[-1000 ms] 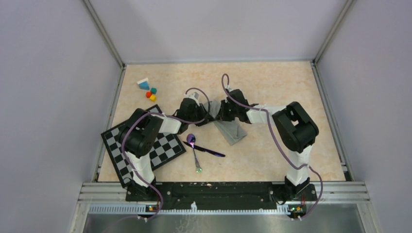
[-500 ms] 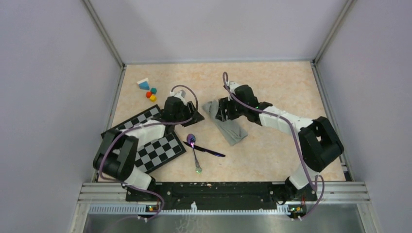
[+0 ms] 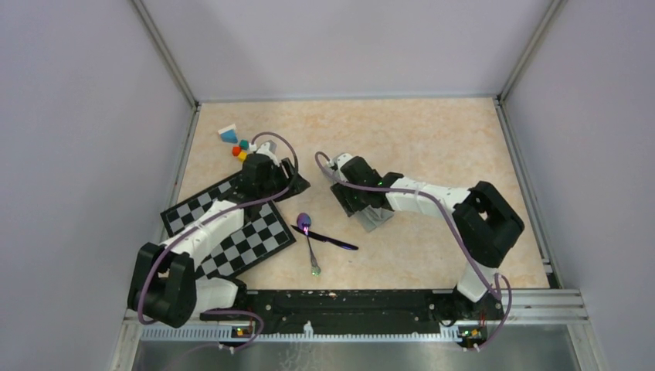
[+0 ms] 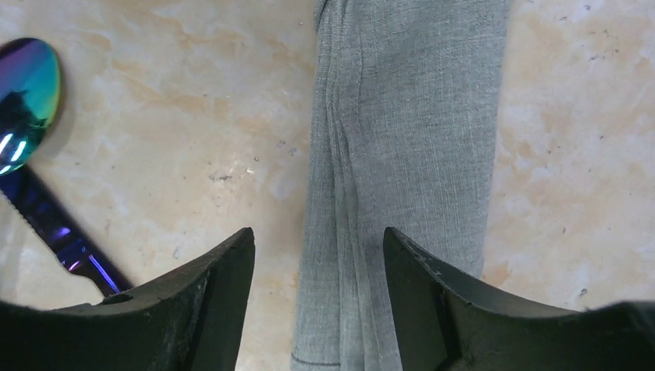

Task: Fold the napkin into a case and place the utensils inside
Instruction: Stuff the top corner of the smaller-rectangle-folded napkin at the center of the board.

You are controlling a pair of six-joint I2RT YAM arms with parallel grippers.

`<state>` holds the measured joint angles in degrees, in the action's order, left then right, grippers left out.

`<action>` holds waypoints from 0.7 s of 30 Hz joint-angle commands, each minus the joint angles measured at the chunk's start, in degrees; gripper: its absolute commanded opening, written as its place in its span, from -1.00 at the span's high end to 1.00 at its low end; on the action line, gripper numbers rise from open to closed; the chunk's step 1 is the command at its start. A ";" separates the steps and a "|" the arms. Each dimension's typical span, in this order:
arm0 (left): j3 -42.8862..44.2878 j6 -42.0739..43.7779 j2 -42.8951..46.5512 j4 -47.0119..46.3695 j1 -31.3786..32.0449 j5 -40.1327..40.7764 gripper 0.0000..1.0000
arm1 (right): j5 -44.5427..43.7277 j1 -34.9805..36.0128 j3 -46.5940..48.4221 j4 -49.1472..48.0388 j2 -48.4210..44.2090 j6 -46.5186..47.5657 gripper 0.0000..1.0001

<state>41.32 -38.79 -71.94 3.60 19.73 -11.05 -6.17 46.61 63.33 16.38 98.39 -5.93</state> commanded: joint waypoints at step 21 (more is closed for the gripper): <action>-2.21 -16.56 -25.75 -29.16 9.48 -17.83 0.42 | -11.16 1.13 -2.14 -1.42 0.22 -0.70 0.34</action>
<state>37.34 -51.57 -95.33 -17.63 27.86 -30.33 -15.09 48.21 61.76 17.78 100.88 -6.15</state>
